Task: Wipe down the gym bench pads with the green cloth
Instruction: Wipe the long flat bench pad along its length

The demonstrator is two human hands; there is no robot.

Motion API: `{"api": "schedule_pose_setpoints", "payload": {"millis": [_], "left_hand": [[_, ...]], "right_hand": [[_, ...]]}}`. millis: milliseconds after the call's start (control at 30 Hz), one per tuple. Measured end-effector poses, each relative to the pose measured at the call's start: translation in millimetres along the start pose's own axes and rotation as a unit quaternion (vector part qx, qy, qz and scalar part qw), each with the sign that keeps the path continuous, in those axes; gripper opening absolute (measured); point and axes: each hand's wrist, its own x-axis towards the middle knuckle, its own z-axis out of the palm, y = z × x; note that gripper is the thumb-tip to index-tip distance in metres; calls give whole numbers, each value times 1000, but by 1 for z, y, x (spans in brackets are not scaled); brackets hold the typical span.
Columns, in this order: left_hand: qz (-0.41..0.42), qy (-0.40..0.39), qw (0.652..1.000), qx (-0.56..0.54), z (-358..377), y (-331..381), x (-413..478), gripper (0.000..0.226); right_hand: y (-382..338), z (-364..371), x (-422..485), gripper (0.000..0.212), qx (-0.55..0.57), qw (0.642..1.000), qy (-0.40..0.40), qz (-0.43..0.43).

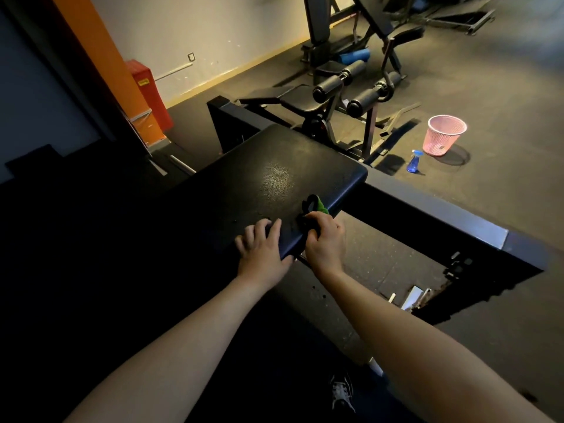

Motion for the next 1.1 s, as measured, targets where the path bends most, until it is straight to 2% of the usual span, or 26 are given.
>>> {"api": "schedule_pose_setpoints", "payload": {"millis": [133, 267, 467, 533, 600, 700, 900, 1100], "left_hand": [[29, -26, 999, 26, -3, -27, -19, 86], [53, -32, 998, -15, 0, -40, -29, 82], [75, -29, 996, -30, 6, -47, -31, 79], [76, -31, 996, -33, 7, -48, -30, 79], [73, -30, 997, -27, 9, -47, -29, 80], [70, -14, 997, -17, 12, -45, -30, 81], [58, 0, 998, -18, 14, -43, -29, 81], [36, -15, 999, -21, 8, -32, -23, 81]], "right_hand": [[-15, 11, -29, 32, -16, 1000, 15, 6], [-25, 18, -60, 36, -4, 999, 32, -3], [-29, 12, -81, 42, -1, 999, -3, -36], [-23, 2, -59, 43, 10, 1000, 28, -7], [-18, -7, -31, 45, 45, 994, 70, 68], [-20, -1, -14, 49, 69, 988, 66, 123], [-23, 28, -67, 35, 32, 997, 61, 25], [-15, 19, -75, 37, 48, 998, 32, -12]]}}
